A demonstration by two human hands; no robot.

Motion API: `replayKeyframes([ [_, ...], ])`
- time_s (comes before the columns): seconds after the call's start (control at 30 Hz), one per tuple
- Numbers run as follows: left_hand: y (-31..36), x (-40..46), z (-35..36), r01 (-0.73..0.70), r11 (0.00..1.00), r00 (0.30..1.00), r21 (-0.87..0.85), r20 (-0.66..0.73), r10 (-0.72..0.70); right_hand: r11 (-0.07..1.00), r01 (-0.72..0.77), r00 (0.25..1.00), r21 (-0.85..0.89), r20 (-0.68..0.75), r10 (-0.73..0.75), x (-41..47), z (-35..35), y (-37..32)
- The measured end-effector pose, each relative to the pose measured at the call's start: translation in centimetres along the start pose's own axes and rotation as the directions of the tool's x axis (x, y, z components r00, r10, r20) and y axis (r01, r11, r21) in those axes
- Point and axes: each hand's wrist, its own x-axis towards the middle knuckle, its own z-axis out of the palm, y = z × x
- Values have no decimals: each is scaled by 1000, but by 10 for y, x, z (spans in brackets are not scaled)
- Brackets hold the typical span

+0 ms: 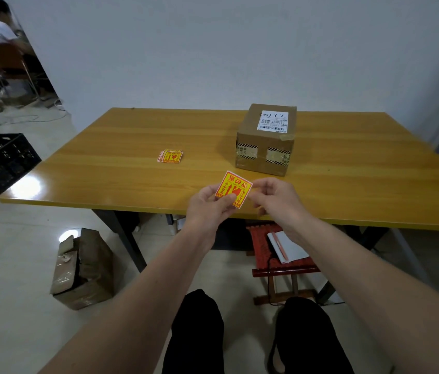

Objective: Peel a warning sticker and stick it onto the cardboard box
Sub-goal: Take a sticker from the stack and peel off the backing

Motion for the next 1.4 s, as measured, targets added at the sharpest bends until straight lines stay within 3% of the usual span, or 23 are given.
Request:
replayKeyframes([
  [0.13,2,0,-2,-29,982,999,188,31,23,999,-3,1000,32,-8,3,-1,-4,-3],
  [0.3,9,-1,-2,-34,958,995,284,97,7,1000,6,1000,20,-25,-6,-1,-1,-2],
  [0.47,12,2,1,-37,991,995,132,-85,48,1000,-2,1000,-19,2,2,-3,2,-2],
  [0.63,9,-5,6,11,1000,999,17,-38,-10,1000,6,1000,-1,8,-6,-3,7,-1],
  [0.93,11,-6,4,-43,979,997,199,-50,54,991,0,996,-133,90,12,0,-1,-4],
  [1.2,14,-6,1,-87,921,995,381,81,60,1000,15,1000,7,-11,-15,1,-6,-9],
  [1.33,13,0,3,-119,897,988,426,-42,150,1000,-25,999,-12,-25,24,1,-6,-6],
  [1.4,10,0,3,-184,810,953,557,-100,285,999,-36,999,2,-40,36,1,-5,-5],
])
